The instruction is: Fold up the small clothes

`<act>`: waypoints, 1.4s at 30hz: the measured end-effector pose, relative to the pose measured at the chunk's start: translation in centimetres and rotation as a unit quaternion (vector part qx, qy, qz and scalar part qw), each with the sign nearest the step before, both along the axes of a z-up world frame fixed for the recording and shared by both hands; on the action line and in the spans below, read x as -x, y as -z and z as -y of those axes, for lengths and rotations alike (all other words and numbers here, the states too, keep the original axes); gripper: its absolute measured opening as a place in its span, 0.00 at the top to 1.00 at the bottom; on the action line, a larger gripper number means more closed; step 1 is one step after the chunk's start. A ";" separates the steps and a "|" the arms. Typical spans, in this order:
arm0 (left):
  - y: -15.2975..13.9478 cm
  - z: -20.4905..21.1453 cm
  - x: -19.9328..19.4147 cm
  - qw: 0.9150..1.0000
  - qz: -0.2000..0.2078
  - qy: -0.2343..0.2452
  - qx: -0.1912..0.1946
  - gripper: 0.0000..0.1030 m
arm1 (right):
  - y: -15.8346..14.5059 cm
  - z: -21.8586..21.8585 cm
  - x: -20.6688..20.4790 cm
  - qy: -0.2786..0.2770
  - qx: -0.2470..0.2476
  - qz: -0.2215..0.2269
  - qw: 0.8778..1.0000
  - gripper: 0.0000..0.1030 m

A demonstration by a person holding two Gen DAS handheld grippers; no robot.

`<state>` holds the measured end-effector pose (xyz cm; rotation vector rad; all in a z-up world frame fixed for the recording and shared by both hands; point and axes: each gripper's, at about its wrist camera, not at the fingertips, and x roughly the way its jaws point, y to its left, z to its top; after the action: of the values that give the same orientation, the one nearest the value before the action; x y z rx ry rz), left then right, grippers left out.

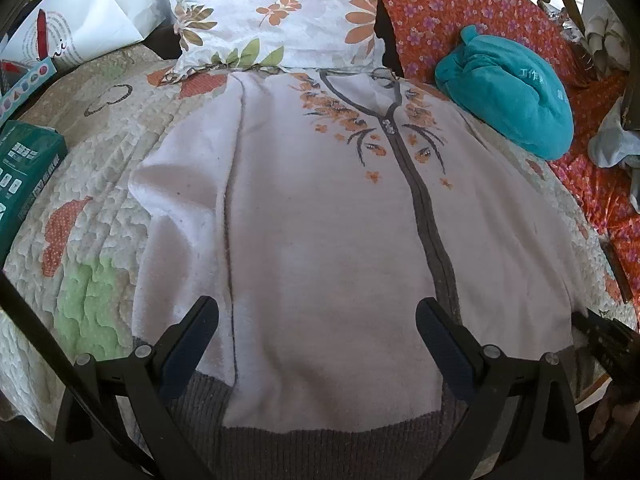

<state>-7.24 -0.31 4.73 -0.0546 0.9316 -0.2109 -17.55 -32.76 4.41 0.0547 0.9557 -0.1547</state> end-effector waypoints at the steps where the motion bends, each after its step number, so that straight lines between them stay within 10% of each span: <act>1: -0.1 0.0 0.0 1.000 0.001 0.000 0.000 0.04 | -0.3 0.4 -0.1 0.004 -0.008 0.002 1.000 0.90; 16: -2.9 -7.1 -1.8 0.996 0.018 -0.083 0.029 0.04 | -6.7 18.0 -3.5 0.272 0.056 0.025 0.960 0.82; 18: -4.1 -9.4 -2.7 0.994 0.027 -0.102 0.025 0.04 | -7.2 15.9 -3.8 0.248 0.049 0.041 0.967 0.68; 26: -8.9 -20.7 -5.5 0.967 0.084 -0.238 -0.028 0.04 | -7.4 -4.5 -11.9 -0.016 -0.056 0.054 0.997 0.67; 34: -7.1 -27.4 -3.6 0.952 0.072 -0.298 0.008 0.04 | -5.1 -31.4 -17.9 -0.305 -0.113 -0.002 0.946 0.54; 42: -7.5 -29.2 -2.1 0.951 0.074 -0.297 0.047 0.04 | -1.8 -36.3 -16.8 -0.333 -0.074 -0.018 0.940 0.53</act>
<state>-5.10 28.93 12.23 -0.3964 0.7182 0.2974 -0.76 3.52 6.19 -0.1351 0.9734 0.5436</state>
